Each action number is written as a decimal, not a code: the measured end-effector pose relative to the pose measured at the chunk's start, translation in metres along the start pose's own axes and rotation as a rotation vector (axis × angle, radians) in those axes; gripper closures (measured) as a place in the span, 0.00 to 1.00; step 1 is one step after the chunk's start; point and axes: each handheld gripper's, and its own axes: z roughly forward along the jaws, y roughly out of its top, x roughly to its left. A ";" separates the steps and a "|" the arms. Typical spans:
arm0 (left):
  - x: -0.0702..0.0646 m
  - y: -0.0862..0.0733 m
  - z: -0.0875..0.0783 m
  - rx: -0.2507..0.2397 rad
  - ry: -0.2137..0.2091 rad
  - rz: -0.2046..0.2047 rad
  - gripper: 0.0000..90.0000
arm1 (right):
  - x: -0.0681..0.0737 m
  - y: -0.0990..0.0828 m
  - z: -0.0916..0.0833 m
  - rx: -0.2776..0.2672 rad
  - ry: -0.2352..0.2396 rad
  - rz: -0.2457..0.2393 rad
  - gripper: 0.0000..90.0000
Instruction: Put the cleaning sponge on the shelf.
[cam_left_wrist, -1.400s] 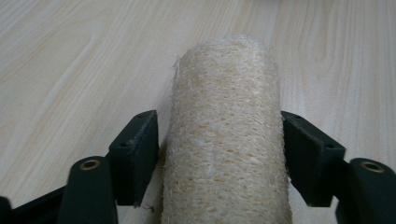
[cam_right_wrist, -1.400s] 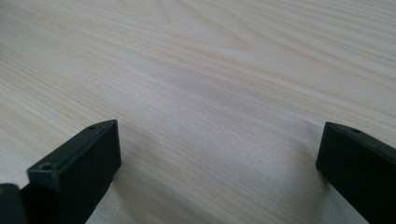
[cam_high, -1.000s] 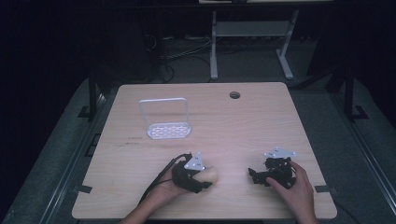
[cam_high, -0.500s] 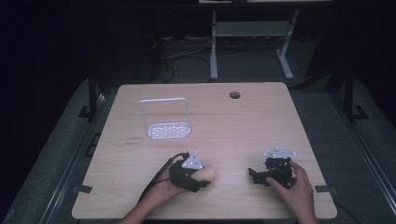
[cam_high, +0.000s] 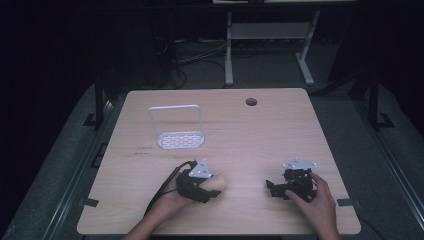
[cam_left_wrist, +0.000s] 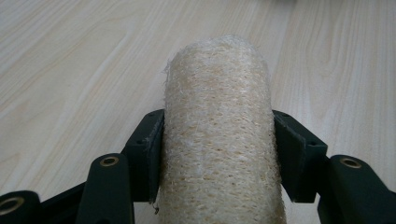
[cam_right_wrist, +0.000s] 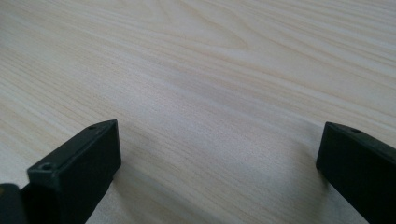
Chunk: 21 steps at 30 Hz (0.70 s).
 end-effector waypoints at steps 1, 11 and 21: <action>0.001 0.000 -0.001 0.001 -0.001 0.001 0.46 | 0.000 0.000 0.000 0.000 0.000 0.001 0.00; 0.007 -0.004 -0.008 -0.005 0.014 -0.019 0.46 | 0.000 0.000 0.000 0.000 0.000 0.000 0.00; 0.016 -0.009 -0.019 -0.008 0.041 -0.043 0.46 | 0.000 0.000 0.000 0.000 0.000 0.000 0.00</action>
